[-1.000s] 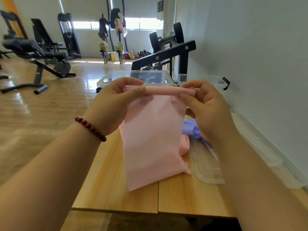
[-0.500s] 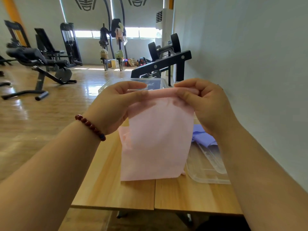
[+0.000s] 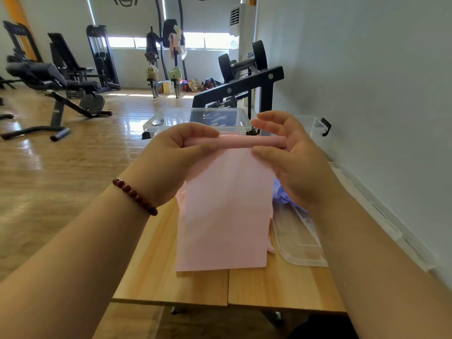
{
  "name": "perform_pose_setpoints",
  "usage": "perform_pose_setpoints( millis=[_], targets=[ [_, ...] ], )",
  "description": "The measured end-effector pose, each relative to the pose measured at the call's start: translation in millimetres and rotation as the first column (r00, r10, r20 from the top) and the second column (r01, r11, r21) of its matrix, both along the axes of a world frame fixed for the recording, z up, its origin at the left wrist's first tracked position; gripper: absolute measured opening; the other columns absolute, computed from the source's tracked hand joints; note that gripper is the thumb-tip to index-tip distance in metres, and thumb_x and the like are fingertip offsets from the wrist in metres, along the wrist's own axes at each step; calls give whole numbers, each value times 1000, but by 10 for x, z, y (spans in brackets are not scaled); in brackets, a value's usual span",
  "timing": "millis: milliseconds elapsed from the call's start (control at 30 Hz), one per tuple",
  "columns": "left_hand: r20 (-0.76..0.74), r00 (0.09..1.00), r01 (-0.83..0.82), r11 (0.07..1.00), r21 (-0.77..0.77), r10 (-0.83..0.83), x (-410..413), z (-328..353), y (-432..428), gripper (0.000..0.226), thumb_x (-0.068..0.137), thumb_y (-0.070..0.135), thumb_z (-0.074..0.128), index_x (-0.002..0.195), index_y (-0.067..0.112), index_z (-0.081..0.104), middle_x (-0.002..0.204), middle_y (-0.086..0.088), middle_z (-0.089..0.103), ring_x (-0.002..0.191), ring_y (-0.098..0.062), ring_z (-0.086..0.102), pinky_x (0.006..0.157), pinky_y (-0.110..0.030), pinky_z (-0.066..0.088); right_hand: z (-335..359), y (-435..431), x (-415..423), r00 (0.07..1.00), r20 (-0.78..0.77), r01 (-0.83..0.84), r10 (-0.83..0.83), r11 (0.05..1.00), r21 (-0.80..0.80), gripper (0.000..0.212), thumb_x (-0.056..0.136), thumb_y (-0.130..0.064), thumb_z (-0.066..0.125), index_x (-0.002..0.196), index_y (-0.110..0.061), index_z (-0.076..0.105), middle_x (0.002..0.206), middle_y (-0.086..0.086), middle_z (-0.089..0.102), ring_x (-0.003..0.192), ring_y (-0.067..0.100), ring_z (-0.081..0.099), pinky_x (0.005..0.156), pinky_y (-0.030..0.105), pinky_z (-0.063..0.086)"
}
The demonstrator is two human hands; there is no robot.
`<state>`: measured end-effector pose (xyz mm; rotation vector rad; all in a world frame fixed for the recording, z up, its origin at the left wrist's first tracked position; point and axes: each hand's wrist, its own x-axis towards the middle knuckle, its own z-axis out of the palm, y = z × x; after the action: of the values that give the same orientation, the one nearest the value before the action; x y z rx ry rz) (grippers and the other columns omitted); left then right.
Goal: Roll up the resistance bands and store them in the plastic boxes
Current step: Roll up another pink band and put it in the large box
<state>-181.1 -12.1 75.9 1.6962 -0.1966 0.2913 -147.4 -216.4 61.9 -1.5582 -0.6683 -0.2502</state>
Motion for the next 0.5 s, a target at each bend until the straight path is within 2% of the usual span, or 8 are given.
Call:
perform_pose_setpoints(
  millis=[100, 200, 300, 367, 433, 500],
  targets=[
    [-3, 1000, 6, 1000, -8, -6, 4, -78, -8, 35, 53, 48, 79, 86, 36, 76, 105, -7, 72, 102, -32, 67, 93, -46, 54, -60, 21, 38, 999, -18, -36, 37, 999, 11, 49, 85, -3, 65, 110, -44, 56, 126, -14, 59, 112, 9, 63, 91, 30, 53],
    [-4, 1000, 18, 1000, -13, -19, 26, -151, -2, 37, 52, 48, 79, 86, 35, 76, 103, -10, 72, 94, -29, 66, 88, -49, 51, -127, 43, 78, 992, -79, -91, 93, 995, 35, 49, 81, -8, 61, 111, -46, 57, 129, -10, 58, 118, 12, 61, 91, 31, 53],
    [-12, 1000, 2, 1000, -10, -2, 51, -220, 15, 36, 52, 47, 80, 86, 34, 76, 105, -14, 71, 99, -38, 66, 97, -59, 47, -207, 49, 113, 991, -88, -95, 97, 995, 28, 52, 88, 1, 57, 117, -43, 55, 135, -5, 55, 118, 13, 62, 96, 35, 53],
    [-8, 1000, -26, 1000, -11, 26, 69, -253, 28, 36, 52, 48, 80, 86, 35, 77, 100, -9, 73, 95, -33, 67, 95, -60, 48, -248, 43, 127, 988, -115, -97, 100, 995, 29, 52, 92, 4, 57, 120, -40, 53, 137, -3, 55, 116, 11, 63, 94, 32, 54],
    [-12, 998, -64, 998, -28, 63, 93, -288, 42, 29, 56, 41, 82, 84, 34, 77, 98, -7, 74, 90, -27, 66, 93, -59, 49, -281, 41, 150, 995, -92, -43, 38, 997, -56, 43, 92, -4, 64, 118, -37, 56, 129, -6, 61, 111, 6, 64, 89, 27, 54],
    [-24, 996, -83, 995, -51, 82, 138, -342, 63, 17, 67, 27, 82, 83, 31, 77, 94, -6, 74, 87, -23, 67, 92, -58, 50, -311, 53, 171, 998, -28, 57, -62, 988, -147, 31, 88, -11, 70, 109, -33, 64, 109, -9, 70, 98, 3, 68, 84, 20, 53]
  ],
)
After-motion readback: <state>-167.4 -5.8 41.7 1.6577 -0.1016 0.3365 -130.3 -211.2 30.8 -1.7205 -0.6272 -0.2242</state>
